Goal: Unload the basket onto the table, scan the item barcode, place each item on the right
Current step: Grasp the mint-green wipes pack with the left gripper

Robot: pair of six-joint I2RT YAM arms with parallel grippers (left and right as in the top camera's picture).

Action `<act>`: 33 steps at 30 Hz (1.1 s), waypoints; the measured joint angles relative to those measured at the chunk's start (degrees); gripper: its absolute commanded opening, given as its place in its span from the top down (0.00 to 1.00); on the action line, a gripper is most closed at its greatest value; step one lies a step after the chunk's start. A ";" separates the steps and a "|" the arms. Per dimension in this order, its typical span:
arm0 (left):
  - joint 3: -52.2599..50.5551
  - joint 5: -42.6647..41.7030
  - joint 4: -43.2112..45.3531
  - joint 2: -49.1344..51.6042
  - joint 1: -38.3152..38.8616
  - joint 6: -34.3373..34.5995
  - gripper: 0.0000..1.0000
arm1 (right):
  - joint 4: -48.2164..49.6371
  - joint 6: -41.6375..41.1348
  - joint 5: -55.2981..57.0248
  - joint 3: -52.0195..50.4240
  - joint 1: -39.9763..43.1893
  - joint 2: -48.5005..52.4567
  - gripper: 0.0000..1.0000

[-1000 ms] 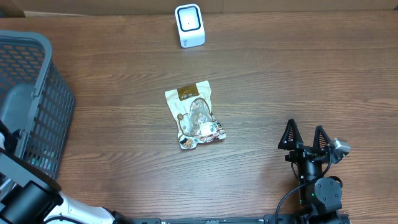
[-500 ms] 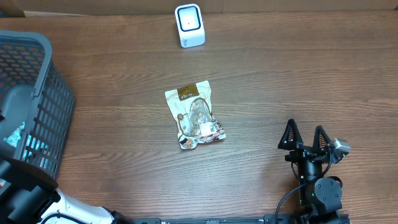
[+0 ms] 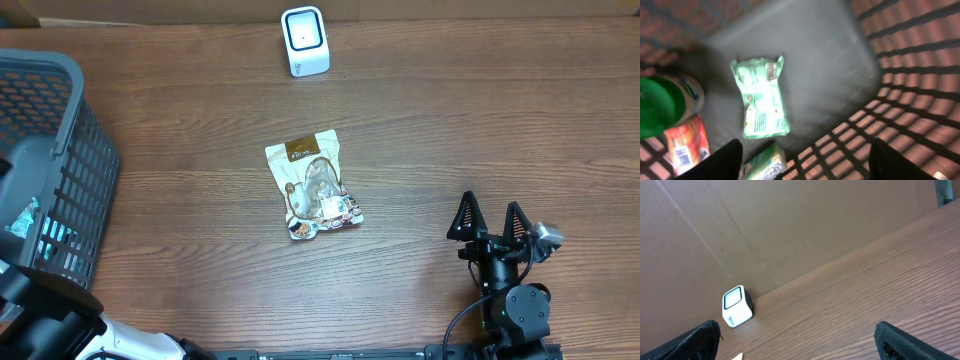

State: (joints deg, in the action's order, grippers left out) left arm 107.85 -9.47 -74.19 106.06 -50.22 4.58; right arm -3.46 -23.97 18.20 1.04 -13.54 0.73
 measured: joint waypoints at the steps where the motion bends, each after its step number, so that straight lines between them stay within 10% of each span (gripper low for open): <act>1: -2.51 0.70 1.53 0.00 0.00 0.63 0.34 | 0.00 0.00 0.00 0.00 0.00 0.00 0.00; 16: -24.81 9.57 21.75 0.04 0.74 7.48 0.25 | 0.00 0.00 -0.02 0.00 0.00 0.00 0.00; 33: -29.57 13.64 27.47 5.40 0.76 10.23 0.36 | 0.00 -0.04 0.00 0.00 0.00 0.00 0.00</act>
State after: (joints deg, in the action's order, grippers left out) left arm 78.28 4.16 -46.72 111.46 -49.45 14.81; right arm -3.46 -24.01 18.20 1.04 -13.54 0.73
